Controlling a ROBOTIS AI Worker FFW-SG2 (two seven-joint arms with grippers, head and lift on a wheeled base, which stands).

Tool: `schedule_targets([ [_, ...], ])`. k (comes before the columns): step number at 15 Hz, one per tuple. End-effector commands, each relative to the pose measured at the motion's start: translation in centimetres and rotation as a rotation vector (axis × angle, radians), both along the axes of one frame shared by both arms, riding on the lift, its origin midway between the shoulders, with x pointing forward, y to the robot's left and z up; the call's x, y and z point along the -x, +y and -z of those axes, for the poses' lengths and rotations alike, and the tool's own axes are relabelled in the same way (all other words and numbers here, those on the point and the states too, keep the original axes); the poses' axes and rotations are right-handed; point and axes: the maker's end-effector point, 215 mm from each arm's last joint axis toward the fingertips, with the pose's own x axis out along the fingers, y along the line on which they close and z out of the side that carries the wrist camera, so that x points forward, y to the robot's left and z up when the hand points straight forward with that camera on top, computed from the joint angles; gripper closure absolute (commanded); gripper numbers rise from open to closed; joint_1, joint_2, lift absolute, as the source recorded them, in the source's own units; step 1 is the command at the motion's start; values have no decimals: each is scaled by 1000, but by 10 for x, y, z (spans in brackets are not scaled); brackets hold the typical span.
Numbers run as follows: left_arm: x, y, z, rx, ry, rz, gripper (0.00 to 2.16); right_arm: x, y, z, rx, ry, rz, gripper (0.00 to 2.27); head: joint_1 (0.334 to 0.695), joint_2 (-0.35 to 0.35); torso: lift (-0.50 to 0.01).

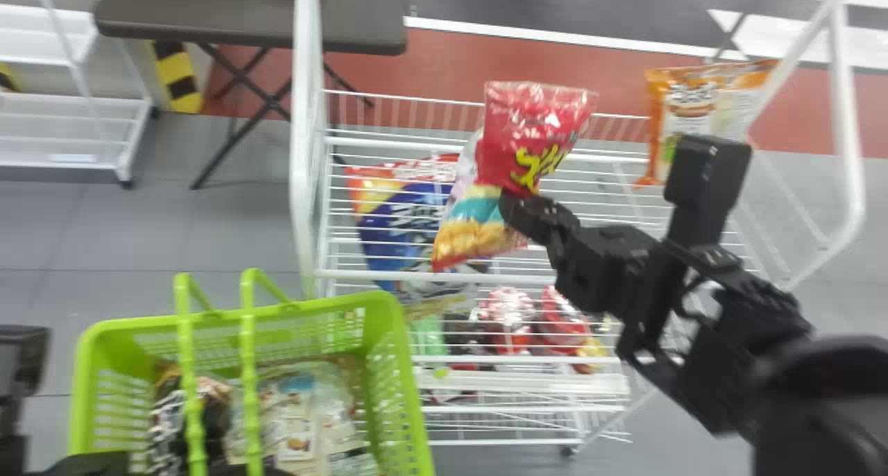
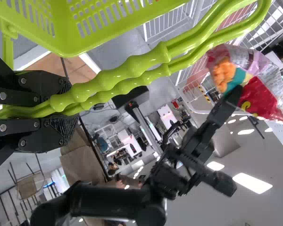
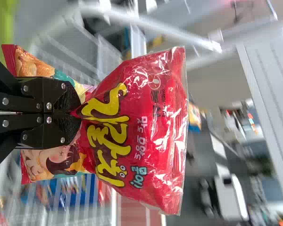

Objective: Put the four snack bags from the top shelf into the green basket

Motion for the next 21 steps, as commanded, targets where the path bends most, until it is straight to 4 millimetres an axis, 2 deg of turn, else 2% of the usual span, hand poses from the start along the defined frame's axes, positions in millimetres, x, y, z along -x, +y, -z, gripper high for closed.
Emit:
schedule_targets([
  [1, 0, -1, -2, 7, -1, 7, 2145, 46, 56, 18, -76, 104, -143, 2260, 695, -4, 0],
  [4, 0, -1, -2, 7, -1, 6, 2145, 88, 102, 23, -187, 176, -273, 2260, 695, 124, 0],
  [6, 0, -1, -1, 4, -1, 6, 2145, 114, 114, 46, -206, 288, -325, 2260, 695, 193, 0],
  [9, -1, -2, -3, 8, -3, 10, 2145, 132, 128, 91, -211, 417, -365, 2260, 695, 276, 0],
  [11, -1, -4, -3, 11, -4, 11, 2148, 130, 147, 118, -228, 464, -400, 2260, 695, 299, 0],
  [12, -1, -5, -4, 13, -3, 12, 2145, 122, 161, 128, -238, 460, -417, 2260, 695, 310, 0],
  [14, 0, -7, -3, 14, -2, 16, 2145, 103, 188, 139, -246, 420, -444, 2260, 695, 350, 0],
  [16, 1, -7, -2, 14, 1, 16, 2145, 97, 213, 150, -234, 425, -486, 2260, 695, 350, 0],
  [17, 1, -7, -2, 14, 2, 16, 2148, 99, 226, 153, -227, 433, -516, 2159, 695, 350, 0],
  [18, 1, -7, -2, 14, 2, 16, 2145, 100, 230, 153, -220, 435, -528, 1652, 695, 350, 0],
  [19, 1, -7, -2, 12, 2, 15, 2145, 100, 227, 153, -220, 432, -529, 559, 695, 350, 0],
  [20, 1, -6, -2, 10, 2, 15, 2148, 101, 219, 150, -217, 434, -522, -1, 695, 350, 0],
  [21, 1, -6, -1, 10, 5, 16, 2148, 102, 208, 145, -218, 435, -504, -1, 695, 350, 0],
])
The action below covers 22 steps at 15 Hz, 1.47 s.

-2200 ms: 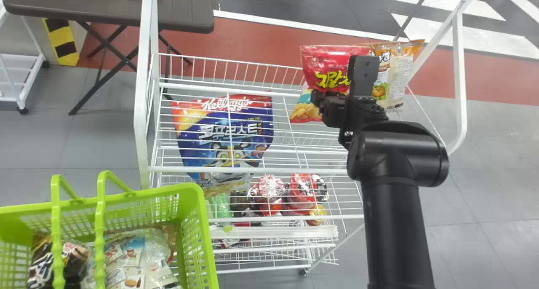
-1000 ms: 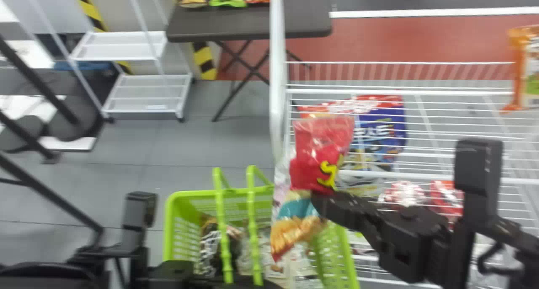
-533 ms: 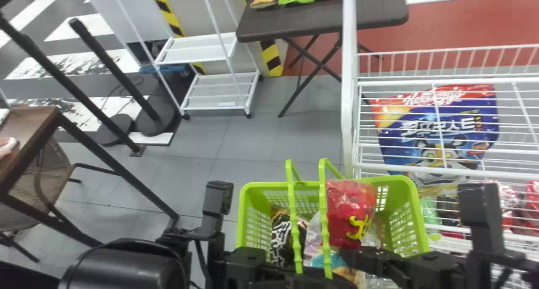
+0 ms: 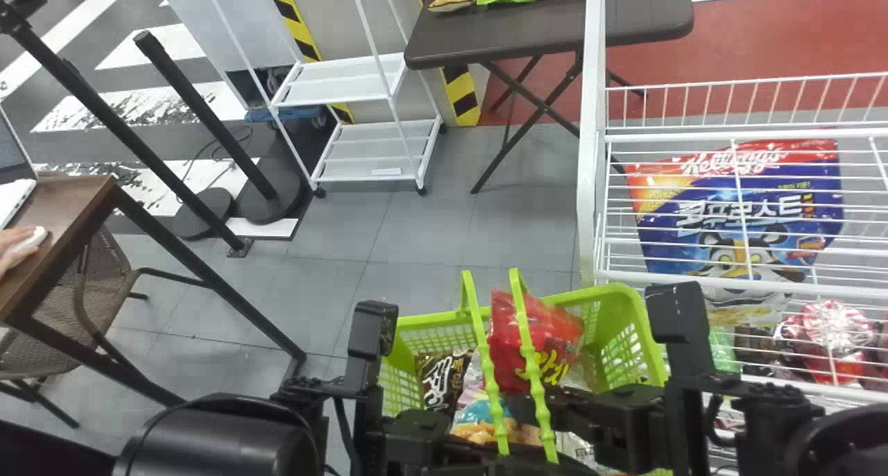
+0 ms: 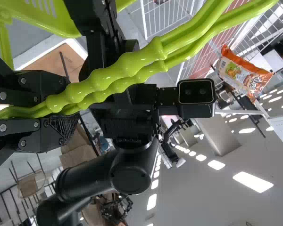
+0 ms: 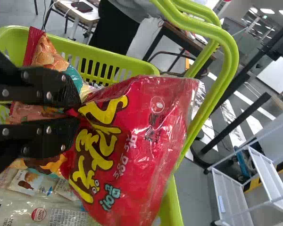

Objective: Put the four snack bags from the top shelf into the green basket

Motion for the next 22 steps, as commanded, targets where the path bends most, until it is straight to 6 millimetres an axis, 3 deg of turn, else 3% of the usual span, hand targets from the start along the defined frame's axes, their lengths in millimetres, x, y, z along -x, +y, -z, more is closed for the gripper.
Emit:
schedule_targets([
  [1, 0, 1, 0, 6, 4, 5, 2145, 2, -31, -12, 19, 5, 33, -1, 695, 350, 0],
  [5, -1, 0, 0, 8, 5, 8, 2145, 1, -118, -43, 26, 68, 132, 36, 695, 350, 0],
  [6, -1, 1, 0, 8, 4, 6, 2148, -12, -146, -54, 11, 56, 193, 39, 695, 328, 0],
  [7, -1, 1, 0, 8, 4, 7, 2148, -31, -179, -57, 23, 32, 272, 46, 695, 245, 0],
  [12, 0, 1, 0, 9, 3, 8, 2148, -191, -356, -89, 234, -292, 699, 63, 695, -59, 0],
  [13, 0, 1, 0, 10, 4, 7, 2148, -225, -393, -94, 310, -370, 780, 66, 695, -153, 0],
  [14, 1, 3, 1, 9, 8, 4, 2145, -252, -432, -95, 423, -430, 853, 66, 695, -190, 0],
  [17, 0, 7, 3, 4, 12, -7, 2145, -307, -493, -104, 598, -549, 974, 66, 695, -321, 0],
  [20, -1, 10, 4, 3, 13, -14, 2145, -336, -538, -101, 728, -579, 1028, 70, 695, -350, 0],
  [22, -2, 13, 7, 0, 13, -21, 2145, -342, -569, -85, 880, -566, 1047, 70, 695, -350, 0],
])
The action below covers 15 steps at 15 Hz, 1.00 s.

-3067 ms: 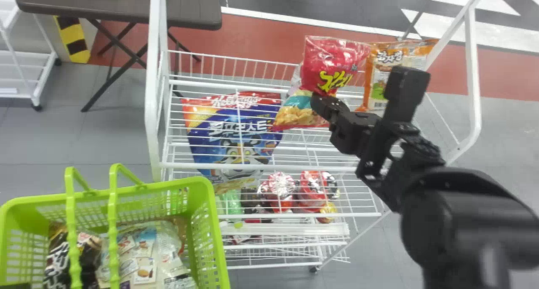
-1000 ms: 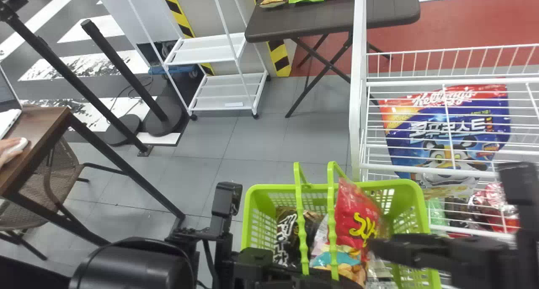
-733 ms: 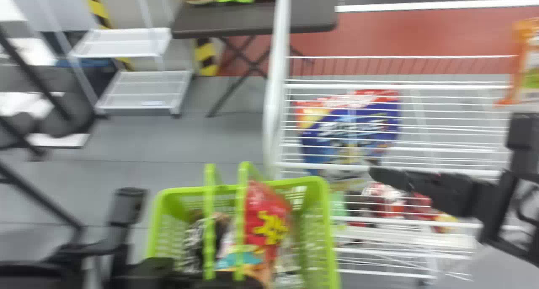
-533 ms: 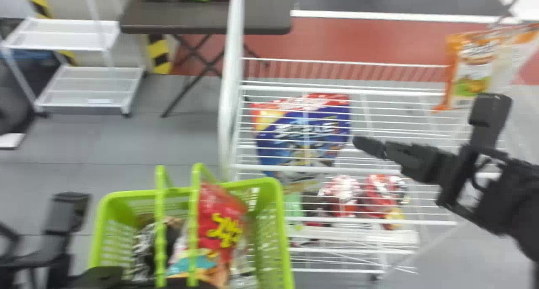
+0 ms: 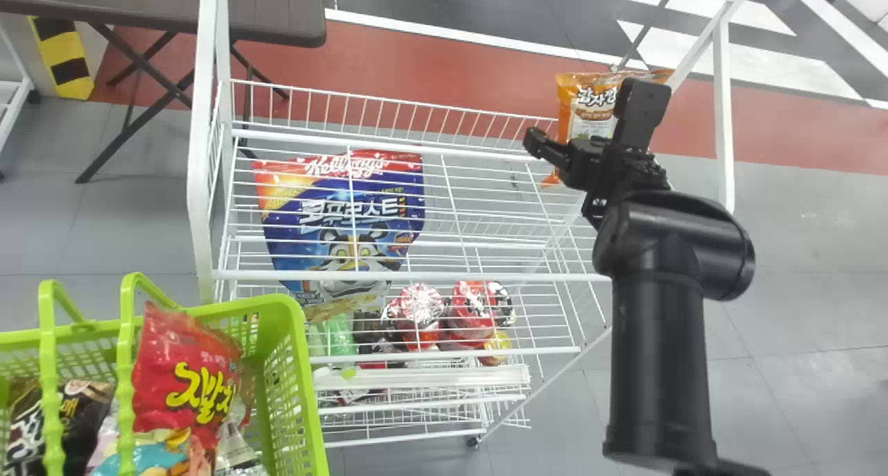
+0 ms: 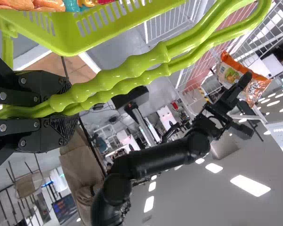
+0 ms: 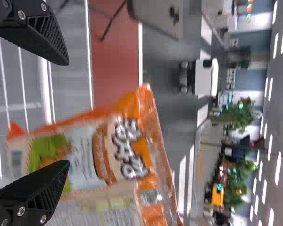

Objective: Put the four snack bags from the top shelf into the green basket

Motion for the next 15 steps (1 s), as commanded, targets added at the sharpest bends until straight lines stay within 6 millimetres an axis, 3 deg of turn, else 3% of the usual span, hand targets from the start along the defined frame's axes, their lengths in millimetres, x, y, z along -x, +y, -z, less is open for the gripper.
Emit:
schedule_targets([
  [1, 0, 1, 0, 7, -2, 1, 2148, -8, -23, 15, 86, 48, 42, 70, 695, -350, 0],
  [3, -2, 2, 1, 9, 0, -1, 2145, -13, -30, 28, 105, 100, 53, 184, 695, -350, 0],
  [4, -2, 2, 1, 10, 2, 0, 2145, -12, -33, 29, 123, 122, 58, 586, 695, -350, 0],
  [6, -2, 2, 2, 11, 3, -3, 2145, -5, -39, 34, 137, 129, 106, 2084, 695, -350, 0],
  [7, -2, 2, 2, 13, 5, -3, 2148, 0, -42, 37, 148, 137, 134, 2263, 695, -350, 0],
  [12, -2, 2, 2, 13, 6, -3, 2145, 13, -43, 10, 151, 64, 152, 2263, 695, -350, 0],
  [15, -2, 2, 2, 14, 5, -3, 2145, 36, -34, -6, 129, 26, 141, 2263, 695, -350, 0],
])
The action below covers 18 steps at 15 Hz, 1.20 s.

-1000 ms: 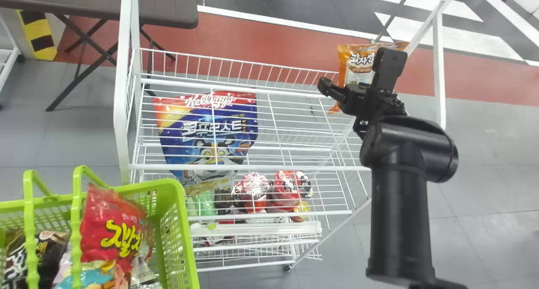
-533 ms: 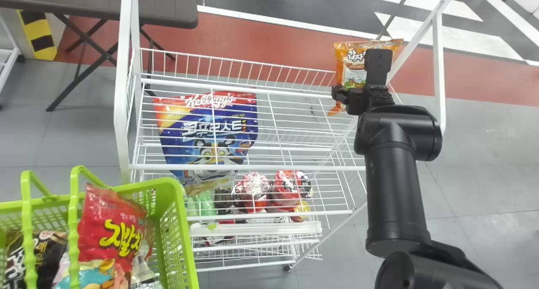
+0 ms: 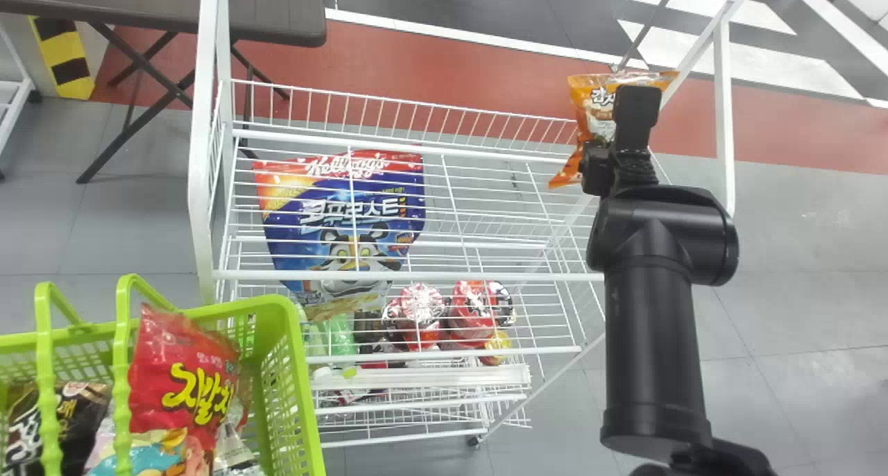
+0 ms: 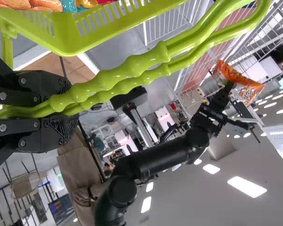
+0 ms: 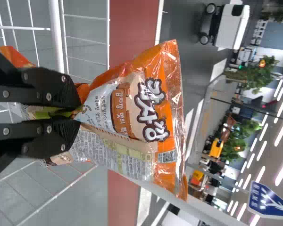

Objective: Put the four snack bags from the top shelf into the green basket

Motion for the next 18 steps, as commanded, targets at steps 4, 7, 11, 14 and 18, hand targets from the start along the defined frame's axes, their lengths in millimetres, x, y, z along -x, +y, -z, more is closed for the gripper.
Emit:
schedule_targets([
  [4, -2, -3, -5, 14, -7, 5, 2148, 59, 92, -43, -158, -69, -159, 2263, 695, -350, 0],
  [7, -3, -5, -5, 17, 0, 4, 2148, 109, 185, -61, -311, -58, -343, 2263, 695, -350, 0],
  [11, -5, -8, -7, 22, -4, 8, 2145, 208, 317, -24, -579, 184, -589, 2263, 695, -233, 0],
  [14, -4, -9, -7, 23, 8, 9, 2148, 288, 389, 5, -745, 435, -747, 2263, 695, -88, 0],
  [18, -2, -15, -7, 25, 14, 21, 2145, 327, 461, 2, -845, 527, -919, 2263, 695, 94, 0],
])
